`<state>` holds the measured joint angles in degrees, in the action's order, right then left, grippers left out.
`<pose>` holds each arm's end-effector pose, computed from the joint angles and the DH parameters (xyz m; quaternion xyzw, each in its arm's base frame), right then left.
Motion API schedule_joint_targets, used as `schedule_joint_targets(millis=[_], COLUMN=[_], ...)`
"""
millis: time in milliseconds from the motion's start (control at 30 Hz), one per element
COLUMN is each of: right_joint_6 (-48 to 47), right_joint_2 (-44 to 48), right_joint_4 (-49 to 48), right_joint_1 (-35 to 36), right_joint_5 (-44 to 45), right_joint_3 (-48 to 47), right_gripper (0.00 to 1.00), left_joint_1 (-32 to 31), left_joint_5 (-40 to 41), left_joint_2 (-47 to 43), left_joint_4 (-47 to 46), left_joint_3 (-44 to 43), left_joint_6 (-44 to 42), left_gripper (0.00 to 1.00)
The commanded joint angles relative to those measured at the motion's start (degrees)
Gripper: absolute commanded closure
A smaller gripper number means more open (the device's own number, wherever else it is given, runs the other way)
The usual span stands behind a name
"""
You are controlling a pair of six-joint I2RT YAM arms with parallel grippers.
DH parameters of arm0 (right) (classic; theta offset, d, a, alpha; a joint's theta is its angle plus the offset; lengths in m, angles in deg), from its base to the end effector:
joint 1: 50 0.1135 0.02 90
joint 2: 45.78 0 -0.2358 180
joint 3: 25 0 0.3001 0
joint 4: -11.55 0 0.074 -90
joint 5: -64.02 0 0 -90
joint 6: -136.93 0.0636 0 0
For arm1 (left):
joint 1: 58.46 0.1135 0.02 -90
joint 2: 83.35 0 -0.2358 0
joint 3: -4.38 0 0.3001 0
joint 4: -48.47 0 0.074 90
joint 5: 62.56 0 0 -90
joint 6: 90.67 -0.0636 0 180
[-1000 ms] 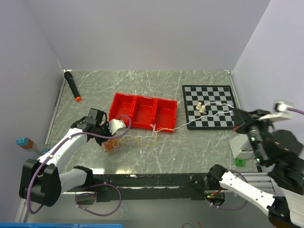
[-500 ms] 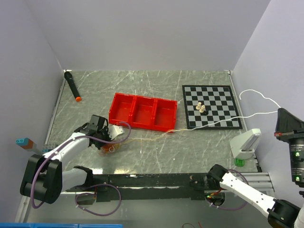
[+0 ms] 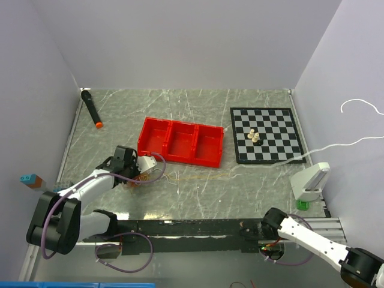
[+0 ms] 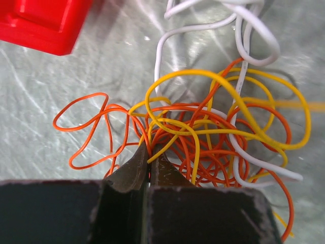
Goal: Untangle the cables
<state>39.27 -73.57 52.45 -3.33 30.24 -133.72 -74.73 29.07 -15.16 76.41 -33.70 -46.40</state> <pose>-0.0010 -0.0781 0.5901 0.2099 0.5264 0.0794 0.8201 0.2547 -0.0725 0.0651 0.4917 0.8260 0.0832 0.2627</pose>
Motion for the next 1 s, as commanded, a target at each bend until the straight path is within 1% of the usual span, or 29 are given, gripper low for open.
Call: schedule_joint_targets(millis=[0, 133, 300, 433, 567, 633, 800, 867, 967], right_joint_6=[-3.94, -6.30, -11.84, -15.10, -21.07, -19.85, -22.22, -22.83, -20.82], right_joint_2=[-0.95, -1.13, -0.95, -0.77, -1.91, -2.18, -2.80, -2.88, -3.75], right_joint_4=[-3.17, -5.98, -11.07, -14.59, -20.38, -19.00, -21.63, -22.59, -20.58], right_joint_1=[1.92, 2.72, 3.77, 4.91, 5.62, 5.71, 6.41, 6.59, 7.90], right_joint_5=[1.78, 2.84, 3.36, 3.45, 5.03, 3.55, 4.07, 3.98, 3.01], right_joint_3=[-1.17, -0.63, -3.62, -3.89, -4.15, -5.81, -5.82, -5.91, -5.91], right_gripper=[1.00, 1.00, 1.00, 1.00, 1.00, 1.00, 1.00, 1.00, 1.00], left_joint_1=[0.45, 0.45, 0.45, 0.45, 0.45, 0.45, 1.77, 2.64, 3.35], left_joint_5=[1.36, 2.50, 3.82, 4.87, 6.10, 6.46, 5.66, 4.88, 3.48], left_joint_2=[3.10, 3.53, 4.15, 5.12, 5.82, 6.61, 8.80, 10.12, 10.13], left_joint_4=[2.14, 1.00, -1.28, -2.34, -4.53, -5.33, -7.52, -7.09, -5.43], left_joint_3=[1.94, 2.37, 4.75, 5.45, 6.68, 7.12, 7.21, 6.42, 4.67], left_joint_6=[0.03, -0.14, -0.93, -0.93, -1.37, -1.20, -0.50, 0.29, 1.52], left_gripper=[0.99, 0.99, 0.99, 0.99, 0.99, 0.99, 0.99, 0.99, 0.99])
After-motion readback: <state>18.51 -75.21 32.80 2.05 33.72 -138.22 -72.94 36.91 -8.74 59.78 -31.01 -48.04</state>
